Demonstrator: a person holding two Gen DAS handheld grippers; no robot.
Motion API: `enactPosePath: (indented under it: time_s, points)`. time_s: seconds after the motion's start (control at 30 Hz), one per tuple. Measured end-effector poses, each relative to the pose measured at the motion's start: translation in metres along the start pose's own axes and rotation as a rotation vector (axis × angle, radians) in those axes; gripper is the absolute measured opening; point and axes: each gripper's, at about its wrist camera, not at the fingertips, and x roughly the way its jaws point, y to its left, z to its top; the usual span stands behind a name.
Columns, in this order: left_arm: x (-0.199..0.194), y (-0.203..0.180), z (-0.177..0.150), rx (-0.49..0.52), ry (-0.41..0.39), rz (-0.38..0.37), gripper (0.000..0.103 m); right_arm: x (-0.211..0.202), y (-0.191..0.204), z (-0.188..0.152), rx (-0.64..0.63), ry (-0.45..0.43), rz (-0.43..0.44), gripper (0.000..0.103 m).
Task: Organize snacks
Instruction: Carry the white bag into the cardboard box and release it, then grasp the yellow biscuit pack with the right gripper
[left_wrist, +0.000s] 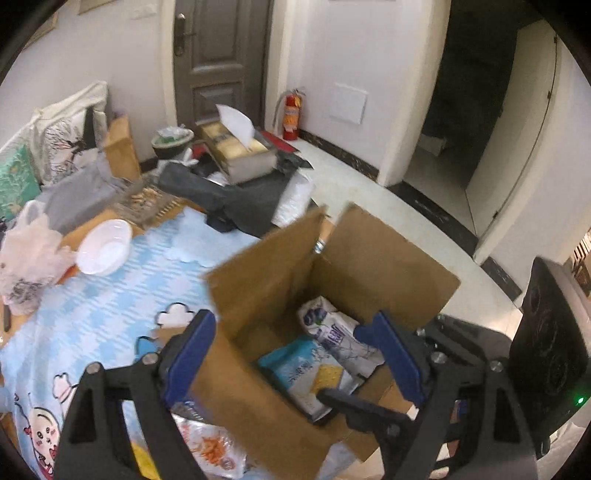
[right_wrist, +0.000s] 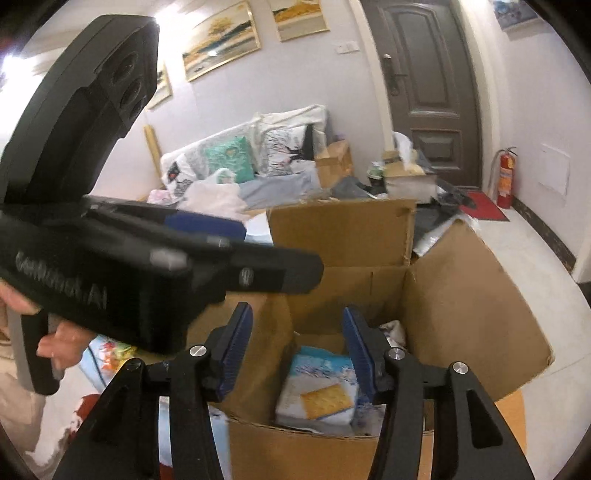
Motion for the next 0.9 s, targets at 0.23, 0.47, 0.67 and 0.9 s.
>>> enactPosePath:
  time_s: [0.23, 0.47, 0.67, 0.9]
  points:
    - [-0.069, 0.044, -0.026, -0.037, -0.103, 0.099, 0.085, -0.006, 0.059, 0.008, -0.095, -0.027, 0.093, 0.046]
    - [-0.121, 0.113, -0.083, -0.113, -0.145, 0.204, 0.085, 0.014, 0.136, 0.011, -0.181, 0.010, 0.247, 0.047]
    - [-0.126, 0.173, -0.144, -0.201, -0.103, 0.237, 0.085, 0.056, 0.192, -0.004, -0.246, 0.133, 0.298, 0.047]
    - [-0.100, 0.223, -0.211, -0.295, -0.012, 0.242, 0.085, 0.105, 0.226, -0.041, -0.256, 0.304, 0.336, 0.047]
